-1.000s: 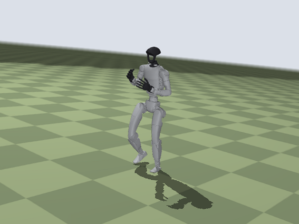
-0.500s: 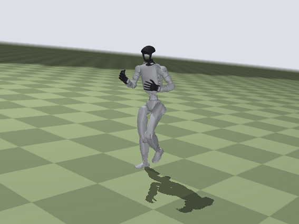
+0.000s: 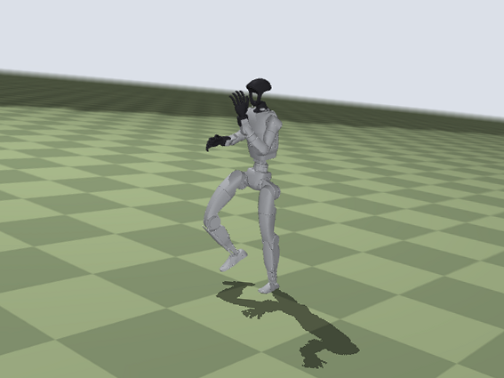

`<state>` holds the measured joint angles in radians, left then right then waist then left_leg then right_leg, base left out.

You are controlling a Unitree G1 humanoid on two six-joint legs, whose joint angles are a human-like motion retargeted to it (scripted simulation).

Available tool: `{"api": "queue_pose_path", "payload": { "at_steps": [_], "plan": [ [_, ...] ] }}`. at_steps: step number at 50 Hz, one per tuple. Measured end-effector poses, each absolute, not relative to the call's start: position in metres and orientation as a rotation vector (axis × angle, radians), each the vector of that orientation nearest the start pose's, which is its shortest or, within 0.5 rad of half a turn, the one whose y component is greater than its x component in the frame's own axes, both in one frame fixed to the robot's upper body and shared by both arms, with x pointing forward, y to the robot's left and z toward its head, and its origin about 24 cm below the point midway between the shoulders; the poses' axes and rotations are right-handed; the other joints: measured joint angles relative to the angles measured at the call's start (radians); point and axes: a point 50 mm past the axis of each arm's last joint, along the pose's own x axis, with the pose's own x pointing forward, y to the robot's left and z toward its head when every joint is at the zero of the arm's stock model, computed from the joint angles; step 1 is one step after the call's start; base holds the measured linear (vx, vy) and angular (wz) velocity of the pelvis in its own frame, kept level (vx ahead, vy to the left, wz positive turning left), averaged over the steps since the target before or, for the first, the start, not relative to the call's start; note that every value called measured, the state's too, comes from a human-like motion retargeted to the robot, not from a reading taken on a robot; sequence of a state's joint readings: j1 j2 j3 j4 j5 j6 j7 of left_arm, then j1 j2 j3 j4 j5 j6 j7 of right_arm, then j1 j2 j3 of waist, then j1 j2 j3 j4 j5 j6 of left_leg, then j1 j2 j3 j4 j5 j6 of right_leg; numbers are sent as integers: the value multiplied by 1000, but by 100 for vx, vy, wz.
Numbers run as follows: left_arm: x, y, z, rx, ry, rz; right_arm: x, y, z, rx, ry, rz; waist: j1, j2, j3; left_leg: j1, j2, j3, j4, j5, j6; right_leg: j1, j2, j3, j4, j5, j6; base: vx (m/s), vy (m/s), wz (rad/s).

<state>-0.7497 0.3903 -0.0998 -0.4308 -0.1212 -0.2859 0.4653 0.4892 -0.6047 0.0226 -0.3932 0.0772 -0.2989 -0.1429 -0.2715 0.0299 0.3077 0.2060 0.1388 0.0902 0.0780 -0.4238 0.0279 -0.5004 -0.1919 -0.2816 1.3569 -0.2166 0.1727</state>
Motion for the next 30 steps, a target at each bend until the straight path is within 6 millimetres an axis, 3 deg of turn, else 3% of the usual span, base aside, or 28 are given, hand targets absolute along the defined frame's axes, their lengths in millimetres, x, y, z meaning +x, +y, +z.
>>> {"api": "queue_pose_path", "payload": {
  "at_steps": [3,5,7,11,13,15,18,20,22,24,26,28,30],
  "plan": [
    [198,119,380,-98,-1665,-14,125,-244,81,-404,-85,6,-61,32,-9,-52,27,-42,12,57,10,-60,-46,-31,109,-85,-52,-3,-4,79],
    [187,116,392,-135,-1730,-20,111,-254,82,-360,-24,-25,-90,61,-39,-88,44,-68,13,105,17,-55,-14,-19,71,-54,-44,4,-11,70],
    [186,117,391,-189,-1715,-43,103,-261,80,-333,28,-36,-92,79,-71,-106,50,-93,10,143,12,0,26,0,-38,-11,-31,8,-14,57],
    [208,126,362,-245,-1518,-106,113,-262,72,-275,45,-58,-11,60,-129,-123,4,-120,43,136,9,196,52,40,-430,68,-22,8,-17,23],
    [228,134,329,-258,-1328,-110,133,-252,68,-212,-11,-80,60,17,-146,-154,-56,-107,113,95,43,317,35,75,-691,81,-30,2,-23,-23],
    [250,144,280,-246,-1068,-92,168,-233,71,-139,-117,-94,146,-44,-147,-259,-121,-77,314,49,95,421,2,112,-908,-14,-63,-6,-28,-55],
    [257,170,179,-164,-610,-39,221,-200,118,-70,-406,-70,283,-93,-124,-571,-117,-4,836,187,64,512,-19,130,-1116,-146,-137,-12,-24,-81],
    [231,197,118,-130,-352,33,244,-184,172,-54,-654,-30,370,-109,-87,-738,-65,62,1126,273,14,575,-32,152,-1232,-135,-141,-6,-15,-107],
    [187,224,79,-111,-162,126,253,-172,232,-81,-904,9,437,-127,-55,-858,4,136,1368,188,16,617,-56,181,-1310,-86,-97,-3,-11,-104],
    [141,247,61,-93,-13,201,250,-162,286,-123,-1128,17,493,-147,-53,-965,73,189,1569,89,22,615,-72,214,-1347,-45,-74,-3,-11,-93],
    [104,264,57,-59,103,251,237,-152,324,-131,-1309,-1,551,-173,-69,-1054,115,212,1714,69,11,582,-86,258,-1353,-25,-82,-2,-10,-97],
    [83,276,62,-2,178,269,222,-144,346,-81,-1438,-7,609,-207,-78,-1112,108,211,1795,94,-10,544,-104,303,-1347,-20,-91,-1,-6,-92],
    [77,283,67,59,210,264,209,-139,355,-12,-1508,20,638,-232,-80,-1130,68,196,1822,110,-23,522,-120,330,-1342,-21,-87,-1,-1,-56]
  ]
}}
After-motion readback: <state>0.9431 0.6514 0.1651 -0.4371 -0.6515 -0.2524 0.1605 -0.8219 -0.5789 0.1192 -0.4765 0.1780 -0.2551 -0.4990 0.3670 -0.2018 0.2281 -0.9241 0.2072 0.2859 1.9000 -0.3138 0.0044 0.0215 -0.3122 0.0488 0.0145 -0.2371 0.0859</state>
